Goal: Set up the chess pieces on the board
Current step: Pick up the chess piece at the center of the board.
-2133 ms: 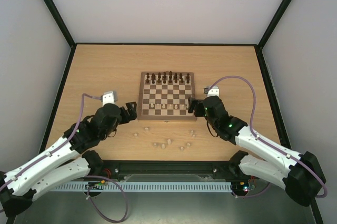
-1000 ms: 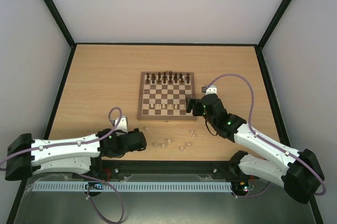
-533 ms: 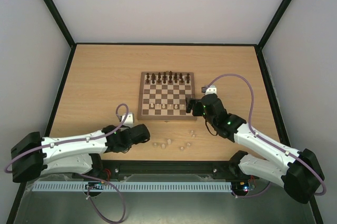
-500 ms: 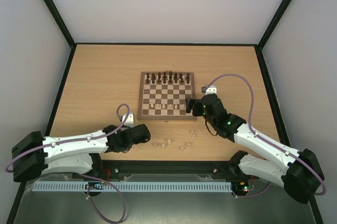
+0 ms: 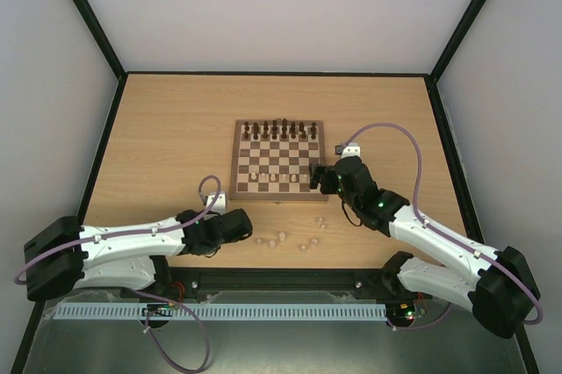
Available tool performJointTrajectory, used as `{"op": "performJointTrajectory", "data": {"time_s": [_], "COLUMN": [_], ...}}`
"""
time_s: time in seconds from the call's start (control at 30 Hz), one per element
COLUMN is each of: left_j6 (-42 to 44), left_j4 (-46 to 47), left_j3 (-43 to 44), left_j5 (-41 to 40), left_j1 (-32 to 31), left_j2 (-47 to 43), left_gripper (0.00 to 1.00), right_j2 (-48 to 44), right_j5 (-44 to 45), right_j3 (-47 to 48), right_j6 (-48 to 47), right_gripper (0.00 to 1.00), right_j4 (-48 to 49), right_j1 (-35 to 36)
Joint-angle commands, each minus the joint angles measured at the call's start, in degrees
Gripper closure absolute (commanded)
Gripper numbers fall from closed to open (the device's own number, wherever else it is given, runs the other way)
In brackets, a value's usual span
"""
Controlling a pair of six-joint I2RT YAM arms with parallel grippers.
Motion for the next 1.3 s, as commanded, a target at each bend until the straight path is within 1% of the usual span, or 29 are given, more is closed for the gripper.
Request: {"op": "performJointTrajectory", "data": {"time_s": [0.0, 0.07, 0.2, 0.33, 0.47, 0.63, 0.77, 0.93, 1.1, 1.27], "left_j6": [0.4, 0.6, 1.1, 1.1, 1.5, 1.7, 2.6, 6.2, 13.5, 20.1], "left_j4": [1.1, 1.9, 2.5, 2.5, 2.6, 1.3, -1.1, -5.1, -4.2, -1.2], "left_j3": [-1.0, -0.9, -0.5, -0.5, -0.3, 0.8, 3.4, 10.0, 16.2, 20.4], "left_j5": [0.3, 0.4, 0.4, -0.1, 0.0, -0.6, -2.2, -5.5, -5.8, -4.1], "left_j1": [0.3, 0.2, 0.3, 0.3, 0.5, 0.6, 1.0, 3.1, 7.5, 11.5], "left_j2": [1.8, 2.7, 4.4, 5.1, 6.1, 7.6, 7.4, 7.5, 8.8, 13.3], "left_gripper": [0.57, 0.57, 0.66, 0.70, 0.80, 0.88, 0.90, 0.90, 0.90, 0.90], "right_j2": [0.3, 0.3, 0.4, 0.5, 0.4, 0.5, 0.2, 0.0, 0.2, 0.1], "right_j5": [0.2, 0.2, 0.2, 0.2, 0.1, 0.0, -0.1, 0.0, 0.1, 0.4], "right_j3": [1.8, 1.8, 1.8, 1.8, 1.8, 1.8, 1.8, 1.8, 1.8, 1.8], "right_j6": [0.2, 0.2, 0.2, 0.2, 0.2, 0.2, 0.2, 0.2, 0.2, 0.1], "right_gripper": [0.01, 0.01, 0.01, 0.01, 0.01, 0.01, 0.01, 0.01, 0.01, 0.01], "right_j4": [-0.9, -0.9, -0.9, -0.9, -0.9, -0.9, -1.0, -1.0, -1.0, -1.1], "right_j1": [-0.2, -0.2, -0.2, -0.2, -0.2, -0.2, -0.2, -0.2, -0.2, -0.2]}}
